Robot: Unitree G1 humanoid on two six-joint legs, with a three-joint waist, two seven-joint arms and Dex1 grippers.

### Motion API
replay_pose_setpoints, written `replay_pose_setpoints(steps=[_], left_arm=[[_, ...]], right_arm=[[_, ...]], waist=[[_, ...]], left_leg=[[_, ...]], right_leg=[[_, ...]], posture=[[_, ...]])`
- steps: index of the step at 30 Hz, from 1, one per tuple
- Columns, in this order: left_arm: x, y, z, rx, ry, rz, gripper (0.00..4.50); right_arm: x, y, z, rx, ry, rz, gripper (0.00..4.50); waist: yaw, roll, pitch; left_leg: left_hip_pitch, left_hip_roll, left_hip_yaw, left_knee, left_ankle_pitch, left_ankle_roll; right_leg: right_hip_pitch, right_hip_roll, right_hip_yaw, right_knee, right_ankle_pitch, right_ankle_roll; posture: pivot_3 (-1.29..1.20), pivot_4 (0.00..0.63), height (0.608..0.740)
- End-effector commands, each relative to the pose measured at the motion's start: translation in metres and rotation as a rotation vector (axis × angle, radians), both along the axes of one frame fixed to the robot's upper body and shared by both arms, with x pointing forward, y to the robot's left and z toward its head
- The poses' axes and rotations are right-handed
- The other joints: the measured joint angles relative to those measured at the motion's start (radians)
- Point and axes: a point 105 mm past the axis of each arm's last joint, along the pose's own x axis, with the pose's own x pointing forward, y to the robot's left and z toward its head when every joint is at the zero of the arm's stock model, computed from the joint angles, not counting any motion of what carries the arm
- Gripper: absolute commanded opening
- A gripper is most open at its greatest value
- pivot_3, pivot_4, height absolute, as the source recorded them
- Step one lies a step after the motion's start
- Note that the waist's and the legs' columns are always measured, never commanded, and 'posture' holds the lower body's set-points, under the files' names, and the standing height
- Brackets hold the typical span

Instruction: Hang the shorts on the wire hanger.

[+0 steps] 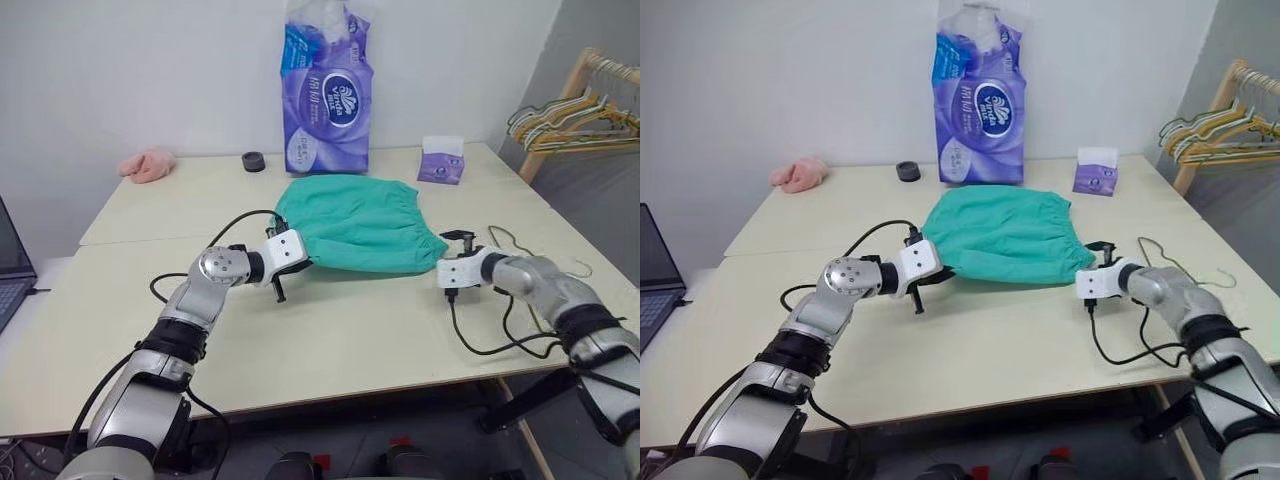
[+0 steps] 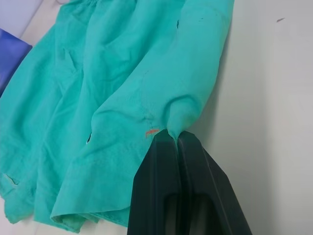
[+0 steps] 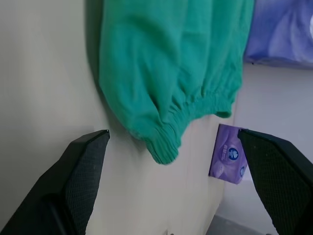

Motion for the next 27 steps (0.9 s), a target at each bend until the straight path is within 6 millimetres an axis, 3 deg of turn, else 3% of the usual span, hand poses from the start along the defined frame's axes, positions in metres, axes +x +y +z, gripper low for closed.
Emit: replay_pose_setpoints(steps=[1, 6, 9, 16, 22, 27], left_arm=[[0.004, 0.0, 0.026, -0.035, -0.073, 0.0, 0.05], [0.003, 0.002, 0.034, -0.059, -0.083, 0.011, 0.05], [0.004, 0.006, 0.039, -0.061, -0.094, 0.022, 0.05], [-0.004, 0.027, 0.041, -0.119, -0.024, 0.067, 0.0], [-0.023, 0.036, 0.024, -0.07, 0.08, -0.001, 0.0], [-0.029, 0.034, 0.012, -0.05, 0.118, -0.04, 0.0]], right_arm=[[0.012, 0.01, 0.001, -0.049, -0.049, 0.012, 4.5], [0.022, 0.023, 0.001, -0.04, -0.088, -0.015, 4.5], [0.027, 0.021, 0.003, -0.004, -0.097, -0.077, 4.5], [0.03, 0.006, 0.012, 0.059, -0.095, -0.148, 2.19], [0.025, 0.028, 0.023, 0.129, -0.089, -0.02, 0.03], [0.017, 0.051, 0.028, 0.186, -0.081, 0.093, 0.01]], waist=[[-0.001, 0.0, 0.0], [-0.002, 0.0, 0.0], [-0.003, 0.0, 0.0], [-0.007, 0.0, 0.0], [-0.024, 0.0, 0.0], [-0.026, 0.0, 0.0]], left_leg=[[0.0, 0.0, 0.0, 0.0, 0.0, 0.0], [0.003, -0.001, 0.003, 0.0, -0.001, 0.0], [0.004, -0.001, 0.003, 0.0, -0.001, 0.0], [0.004, -0.001, 0.004, 0.0, -0.003, 0.003], [0.004, -0.001, 0.004, -0.001, -0.004, 0.003], [0.004, -0.001, 0.003, -0.001, -0.004, 0.002]], right_leg=[[0.0, 0.0, 0.001, 0.001, 0.0, 0.0], [-0.001, 0.0, 0.004, 0.005, -0.001, -0.001], [-0.001, 0.0, 0.005, 0.007, -0.001, -0.001], [-0.003, 0.001, 0.006, 0.008, -0.001, -0.001], [-0.003, 0.001, 0.006, 0.008, -0.002, -0.001], [-0.004, 0.001, 0.006, 0.009, -0.003, -0.001]], posture=[[0.02, 0.0, 0.74], [0.03, 0.0, 0.74], [0.03, 0.0, 0.74], [0.02, 0.0, 0.74], [0.01, 0.0, 0.74], [0.0, 0.0, 0.74]])
